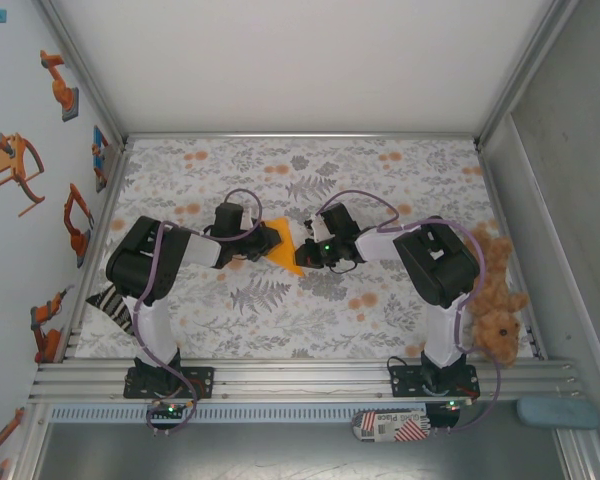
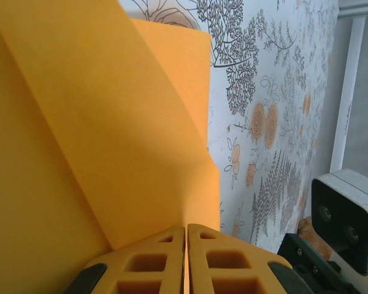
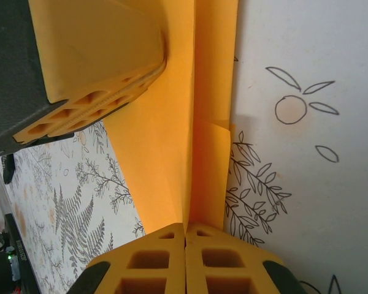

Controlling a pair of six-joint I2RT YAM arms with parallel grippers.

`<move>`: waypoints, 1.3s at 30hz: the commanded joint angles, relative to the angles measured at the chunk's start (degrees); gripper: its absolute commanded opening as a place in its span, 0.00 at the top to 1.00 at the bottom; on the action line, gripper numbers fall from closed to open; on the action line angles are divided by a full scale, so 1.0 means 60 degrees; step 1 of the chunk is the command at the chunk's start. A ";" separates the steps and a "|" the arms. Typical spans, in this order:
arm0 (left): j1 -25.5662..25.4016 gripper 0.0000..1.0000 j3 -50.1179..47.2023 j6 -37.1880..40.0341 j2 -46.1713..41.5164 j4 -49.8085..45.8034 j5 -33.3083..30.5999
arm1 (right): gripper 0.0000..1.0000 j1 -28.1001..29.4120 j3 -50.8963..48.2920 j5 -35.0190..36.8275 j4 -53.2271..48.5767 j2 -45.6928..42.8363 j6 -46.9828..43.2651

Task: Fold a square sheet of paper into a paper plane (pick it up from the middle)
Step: Fourth fold the wing at the center of the table.

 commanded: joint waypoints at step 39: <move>-0.0153 0.81 0.0738 0.0710 -0.0036 -0.2068 -0.0193 | 0.92 -0.0107 0.0044 -0.0483 -0.1937 -0.0150 -0.0133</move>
